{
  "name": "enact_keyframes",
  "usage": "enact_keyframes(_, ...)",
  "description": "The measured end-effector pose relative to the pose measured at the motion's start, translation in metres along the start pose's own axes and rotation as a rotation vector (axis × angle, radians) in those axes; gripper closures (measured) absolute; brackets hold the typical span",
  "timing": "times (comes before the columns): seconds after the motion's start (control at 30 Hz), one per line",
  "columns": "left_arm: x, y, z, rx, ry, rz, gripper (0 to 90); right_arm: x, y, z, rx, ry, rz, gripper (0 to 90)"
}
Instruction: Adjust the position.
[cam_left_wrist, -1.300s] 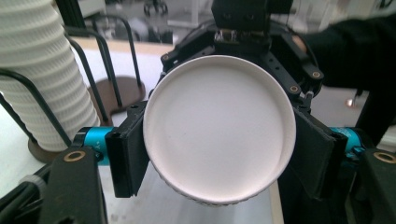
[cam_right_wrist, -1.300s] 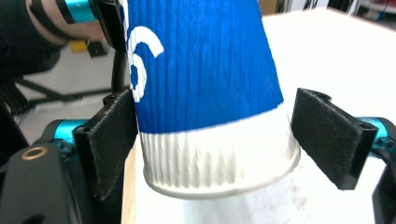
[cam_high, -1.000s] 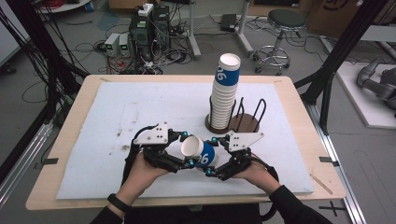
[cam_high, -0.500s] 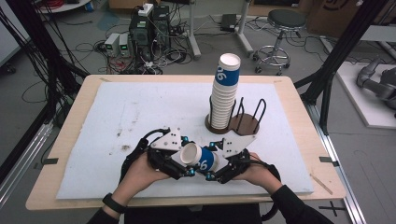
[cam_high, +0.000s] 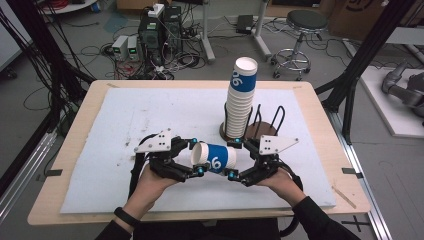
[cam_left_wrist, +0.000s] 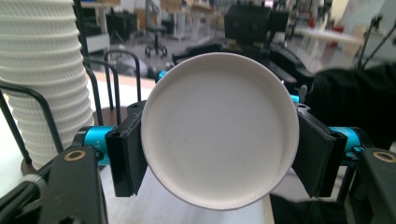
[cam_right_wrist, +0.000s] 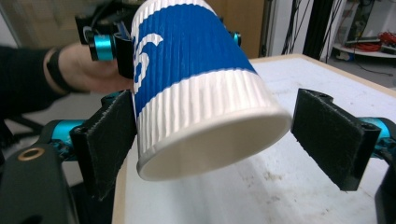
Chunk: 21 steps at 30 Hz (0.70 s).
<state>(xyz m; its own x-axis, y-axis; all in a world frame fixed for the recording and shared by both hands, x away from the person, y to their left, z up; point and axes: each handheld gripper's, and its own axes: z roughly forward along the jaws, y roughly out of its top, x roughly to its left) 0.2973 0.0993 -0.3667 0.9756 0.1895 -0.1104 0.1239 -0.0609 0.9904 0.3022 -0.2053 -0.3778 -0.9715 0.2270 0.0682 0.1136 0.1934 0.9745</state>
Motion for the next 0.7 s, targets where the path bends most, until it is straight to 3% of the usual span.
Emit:
enact_keyframes(0.07, 0.0, -0.001, 0.0, -0.022, -0.005, -0.011, 29.5, 0.001, -0.001, 0.003, 0.009, 0.004, -0.001, 14.7)
enact_keyframes(0.23, -0.001, 0.0, 0.002, -0.001, -0.015, -0.006, 29.4, 0.003, -0.002, 0.006, 0.024, 0.009, -0.009, 15.0)
enact_keyframes(0.37, -0.002, 0.005, 0.003, 0.078, -0.01, 0.01, 28.4, 0.002, -0.003, 0.005, 0.054, 0.018, -0.014, 16.4)
enact_keyframes(0.53, -0.005, 0.014, 0.005, 0.26, 0.004, 0.044, 23.8, 0.003, 0.0, 0.005, 0.109, 0.019, -0.06, 18.8)
enact_keyframes(0.7, -0.007, 0.015, 0.008, 0.393, -0.001, 0.079, 24.1, 0.006, 0.0, 0.008, 0.193, 0.021, -0.117, 19.7)
